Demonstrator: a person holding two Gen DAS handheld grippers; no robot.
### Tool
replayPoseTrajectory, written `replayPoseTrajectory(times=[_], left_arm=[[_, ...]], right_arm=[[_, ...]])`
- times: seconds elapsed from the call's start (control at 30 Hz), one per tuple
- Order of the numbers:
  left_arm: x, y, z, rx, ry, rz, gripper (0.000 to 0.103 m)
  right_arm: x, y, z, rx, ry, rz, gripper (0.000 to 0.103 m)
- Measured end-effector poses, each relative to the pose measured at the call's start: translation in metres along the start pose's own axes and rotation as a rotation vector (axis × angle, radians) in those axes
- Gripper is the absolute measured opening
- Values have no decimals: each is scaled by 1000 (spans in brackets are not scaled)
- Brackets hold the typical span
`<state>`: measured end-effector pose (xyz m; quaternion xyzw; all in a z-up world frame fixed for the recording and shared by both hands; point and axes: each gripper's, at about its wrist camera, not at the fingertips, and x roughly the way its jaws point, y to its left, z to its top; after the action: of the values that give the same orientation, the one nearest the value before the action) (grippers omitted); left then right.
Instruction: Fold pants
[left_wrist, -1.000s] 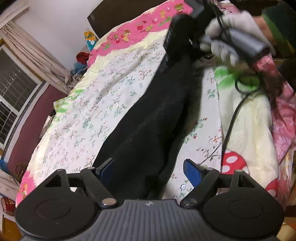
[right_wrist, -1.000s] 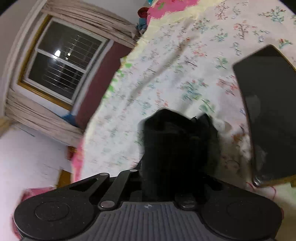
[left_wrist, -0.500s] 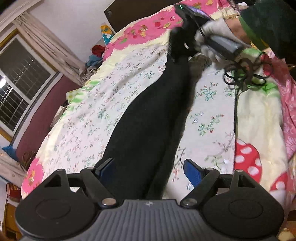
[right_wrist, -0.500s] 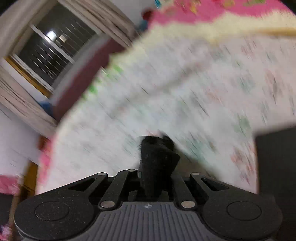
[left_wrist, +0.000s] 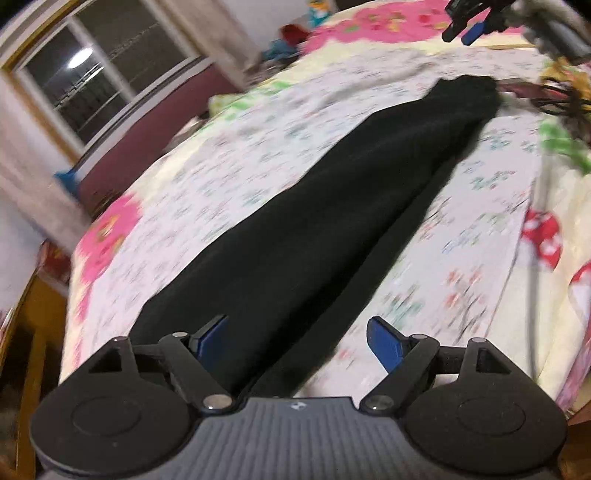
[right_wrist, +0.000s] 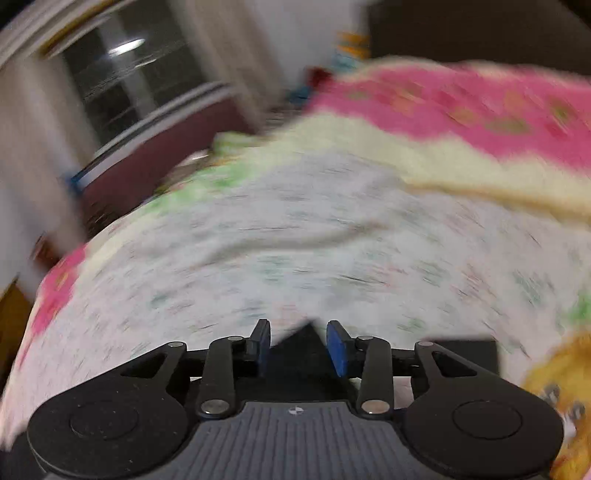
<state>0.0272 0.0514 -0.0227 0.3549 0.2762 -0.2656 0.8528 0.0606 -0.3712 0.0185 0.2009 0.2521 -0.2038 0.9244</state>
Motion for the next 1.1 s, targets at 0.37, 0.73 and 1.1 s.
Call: replayPoseTrajectory(times=[0.37, 0.73, 1.1], left_arm=[[10, 102, -105, -172, 155, 270, 97], [-5, 168, -119, -322, 22, 332, 98], [90, 230, -169, -535, 171, 291, 103]], right_arm=[[71, 151, -95, -261, 396, 190, 29], [50, 326, -109, -643, 337, 583, 28], [143, 401, -136, -746, 480, 594, 29]])
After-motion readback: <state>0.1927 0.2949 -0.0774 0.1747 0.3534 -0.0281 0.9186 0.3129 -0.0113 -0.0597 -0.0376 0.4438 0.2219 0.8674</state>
